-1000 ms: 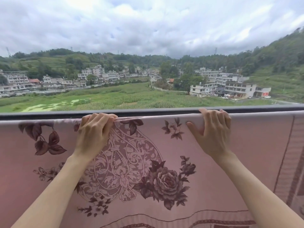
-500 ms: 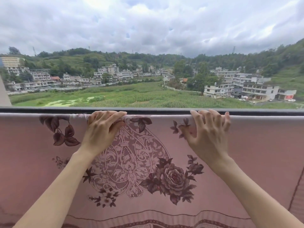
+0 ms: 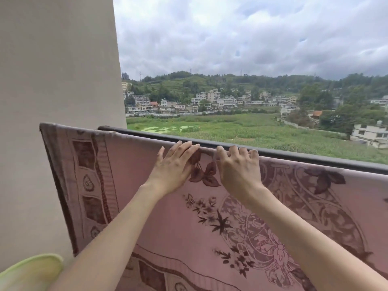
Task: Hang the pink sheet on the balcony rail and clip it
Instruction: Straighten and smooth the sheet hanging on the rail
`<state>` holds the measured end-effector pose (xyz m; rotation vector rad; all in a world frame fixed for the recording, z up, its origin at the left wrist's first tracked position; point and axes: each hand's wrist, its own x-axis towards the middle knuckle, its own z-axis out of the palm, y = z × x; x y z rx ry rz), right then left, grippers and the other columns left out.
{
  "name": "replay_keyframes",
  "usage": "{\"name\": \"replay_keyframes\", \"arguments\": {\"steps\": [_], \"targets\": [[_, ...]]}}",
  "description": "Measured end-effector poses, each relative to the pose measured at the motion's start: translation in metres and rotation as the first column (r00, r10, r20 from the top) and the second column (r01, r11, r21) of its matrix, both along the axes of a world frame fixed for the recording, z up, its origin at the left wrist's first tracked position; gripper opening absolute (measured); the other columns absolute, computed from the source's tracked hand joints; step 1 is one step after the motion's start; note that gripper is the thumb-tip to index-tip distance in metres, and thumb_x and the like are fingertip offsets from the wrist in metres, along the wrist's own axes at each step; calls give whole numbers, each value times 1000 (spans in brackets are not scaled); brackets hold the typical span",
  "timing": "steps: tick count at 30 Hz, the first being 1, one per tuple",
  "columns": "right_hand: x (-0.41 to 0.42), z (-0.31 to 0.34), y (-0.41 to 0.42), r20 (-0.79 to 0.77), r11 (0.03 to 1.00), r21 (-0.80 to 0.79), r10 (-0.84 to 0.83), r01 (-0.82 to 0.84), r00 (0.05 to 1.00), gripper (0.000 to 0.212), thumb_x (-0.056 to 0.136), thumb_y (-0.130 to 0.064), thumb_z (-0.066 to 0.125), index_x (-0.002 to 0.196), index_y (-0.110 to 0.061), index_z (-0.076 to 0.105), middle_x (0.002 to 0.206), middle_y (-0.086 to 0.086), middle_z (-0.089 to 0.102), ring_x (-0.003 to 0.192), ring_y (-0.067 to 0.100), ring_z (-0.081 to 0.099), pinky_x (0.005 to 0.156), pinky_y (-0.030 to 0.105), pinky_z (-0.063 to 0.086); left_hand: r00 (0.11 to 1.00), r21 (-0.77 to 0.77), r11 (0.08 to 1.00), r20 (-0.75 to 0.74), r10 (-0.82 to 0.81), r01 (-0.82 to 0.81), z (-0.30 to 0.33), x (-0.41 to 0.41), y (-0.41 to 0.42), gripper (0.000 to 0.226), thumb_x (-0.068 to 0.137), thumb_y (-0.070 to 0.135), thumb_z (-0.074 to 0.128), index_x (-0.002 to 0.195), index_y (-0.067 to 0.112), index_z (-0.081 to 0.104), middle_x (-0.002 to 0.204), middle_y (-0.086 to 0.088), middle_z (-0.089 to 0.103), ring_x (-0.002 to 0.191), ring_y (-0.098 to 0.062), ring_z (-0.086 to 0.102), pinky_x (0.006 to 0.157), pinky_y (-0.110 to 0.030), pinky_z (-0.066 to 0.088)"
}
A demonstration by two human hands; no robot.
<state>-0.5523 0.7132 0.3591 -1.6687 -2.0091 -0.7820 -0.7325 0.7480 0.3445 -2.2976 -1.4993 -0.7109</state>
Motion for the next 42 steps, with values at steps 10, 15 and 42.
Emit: {"name": "replay_keyframes", "arguments": {"steps": [10,15,42], "targets": [[-160,11,85,27,996,2,92,-92,995,40,99,-35,29,131,-13,39,119,14,56,110,33,53,91,41,36,997,-66,994,-3,82,-82,6,-162,71,55,97,39,32,145,37,4,156,13,4,144,-12,-2,115,-53,-3],[-246,-13,131,29,996,58,63,-65,998,31,73,-34,74,93,-11,67,69,12,65,58,32,62,55,34,46,996,-41,996,-9,85,-85,-18,-241,104,55,98,39,30,146,35,3,156,13,3,144,-9,-5,115,-54,-4],[-559,-2,302,23,934,-5,358,-358,933,20,96,-16,38,106,-8,53,105,9,60,94,28,58,63,33,32,827,-91,979,525,201,-180,-72,-549,250,54,94,21,47,144,15,27,152,-4,25,140,-18,21,116,-37,19]]}}
